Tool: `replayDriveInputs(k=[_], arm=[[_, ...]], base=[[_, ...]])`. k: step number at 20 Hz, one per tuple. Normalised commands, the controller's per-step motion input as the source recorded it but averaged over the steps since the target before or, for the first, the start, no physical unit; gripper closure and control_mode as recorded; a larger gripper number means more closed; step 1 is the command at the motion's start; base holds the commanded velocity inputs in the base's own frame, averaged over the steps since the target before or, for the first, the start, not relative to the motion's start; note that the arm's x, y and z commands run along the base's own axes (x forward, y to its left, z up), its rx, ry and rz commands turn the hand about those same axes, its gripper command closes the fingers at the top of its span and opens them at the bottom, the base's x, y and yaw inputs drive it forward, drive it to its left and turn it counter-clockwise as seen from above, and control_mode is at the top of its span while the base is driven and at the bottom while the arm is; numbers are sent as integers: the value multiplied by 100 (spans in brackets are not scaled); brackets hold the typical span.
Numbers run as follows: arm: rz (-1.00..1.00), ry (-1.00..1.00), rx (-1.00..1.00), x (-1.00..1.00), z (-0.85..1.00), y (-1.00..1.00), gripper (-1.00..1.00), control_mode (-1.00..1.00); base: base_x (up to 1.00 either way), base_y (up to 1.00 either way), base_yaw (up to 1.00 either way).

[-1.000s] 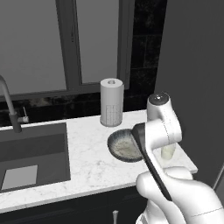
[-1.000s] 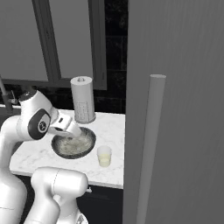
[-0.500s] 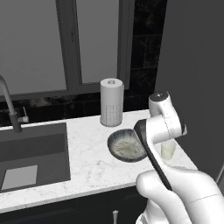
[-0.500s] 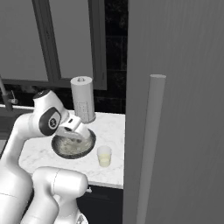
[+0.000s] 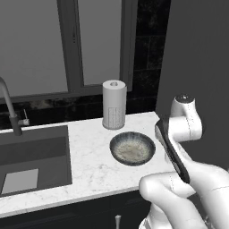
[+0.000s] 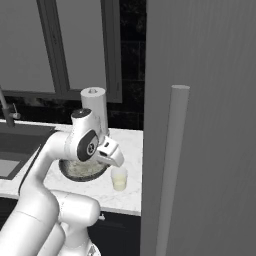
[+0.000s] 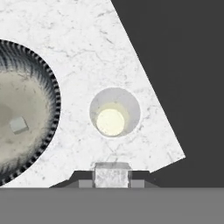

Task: Grab a lemon wedge from the fridge and one ice cube from the ice bowl, and put them in the glass of lemonade.

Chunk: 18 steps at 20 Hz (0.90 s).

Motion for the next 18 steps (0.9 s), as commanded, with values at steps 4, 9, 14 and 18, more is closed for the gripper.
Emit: replayDriveInputs(k=[4,9,14,18], arm=[[0,20,11,49,-7,-41,100,-100],[0,6,3,4,-6,-3,100,-100],[0,0,0,0,-7,0,100,-100],[0,0,0,0,-6,0,100,-100]], base=[[0,0,0],[0,0,0],[0,0,0],[0,0,0]])
